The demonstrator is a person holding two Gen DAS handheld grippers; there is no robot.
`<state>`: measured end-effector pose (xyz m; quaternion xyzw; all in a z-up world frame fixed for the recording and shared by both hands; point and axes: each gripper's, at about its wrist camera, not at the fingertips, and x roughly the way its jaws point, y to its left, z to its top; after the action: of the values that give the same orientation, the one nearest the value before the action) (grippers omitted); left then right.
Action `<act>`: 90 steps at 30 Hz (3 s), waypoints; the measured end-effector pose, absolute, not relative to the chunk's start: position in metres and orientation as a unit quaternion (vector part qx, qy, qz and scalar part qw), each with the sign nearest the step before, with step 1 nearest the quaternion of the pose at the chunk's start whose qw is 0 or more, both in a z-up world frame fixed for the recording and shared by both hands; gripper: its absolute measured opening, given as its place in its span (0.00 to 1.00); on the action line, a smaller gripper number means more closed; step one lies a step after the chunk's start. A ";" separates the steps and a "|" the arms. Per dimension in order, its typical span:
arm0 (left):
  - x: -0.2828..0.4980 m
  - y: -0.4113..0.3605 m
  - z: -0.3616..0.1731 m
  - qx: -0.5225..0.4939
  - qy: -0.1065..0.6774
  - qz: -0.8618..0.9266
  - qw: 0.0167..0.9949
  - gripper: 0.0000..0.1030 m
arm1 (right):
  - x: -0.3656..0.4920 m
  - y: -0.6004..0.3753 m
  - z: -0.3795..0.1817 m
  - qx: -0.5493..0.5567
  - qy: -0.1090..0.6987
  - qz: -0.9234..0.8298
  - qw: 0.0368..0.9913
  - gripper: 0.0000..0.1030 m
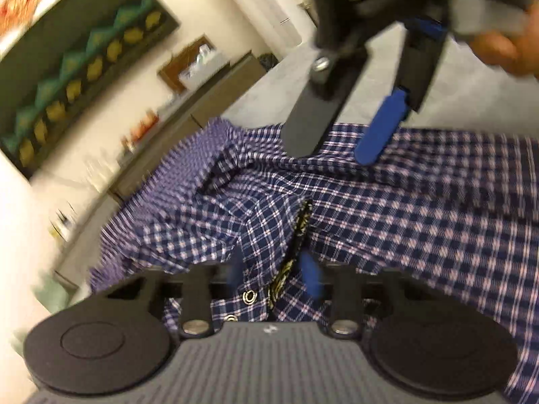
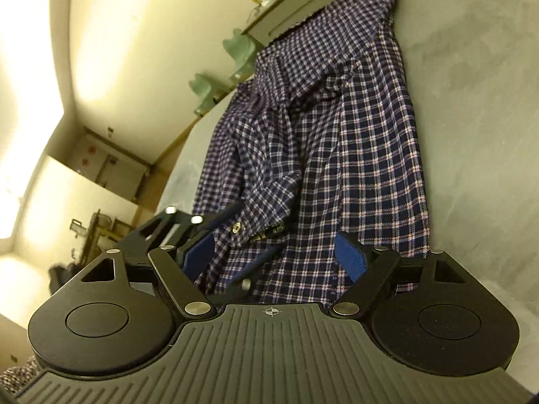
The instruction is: Fold clothes
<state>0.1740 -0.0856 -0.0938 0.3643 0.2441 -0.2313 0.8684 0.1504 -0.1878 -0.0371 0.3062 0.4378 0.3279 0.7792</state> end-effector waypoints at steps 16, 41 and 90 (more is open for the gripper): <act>0.148 -0.098 -0.051 0.308 0.184 -0.264 0.895 0.12 | 0.169 -0.149 -0.030 0.314 0.418 0.331 0.786 0.10; 0.205 -0.090 0.008 0.156 0.252 -0.194 0.935 0.36 | -0.004 -0.219 -0.054 0.419 0.384 0.173 0.804 0.04; 0.420 -0.175 -0.061 0.207 0.335 -0.171 0.903 0.02 | -0.021 -0.198 -0.080 0.443 0.395 0.125 0.795 0.03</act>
<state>0.4199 -0.1746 -0.0614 0.2068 0.3354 -0.1715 0.9030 -0.0213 -0.1978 -0.0802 0.4427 0.3952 0.1249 0.7951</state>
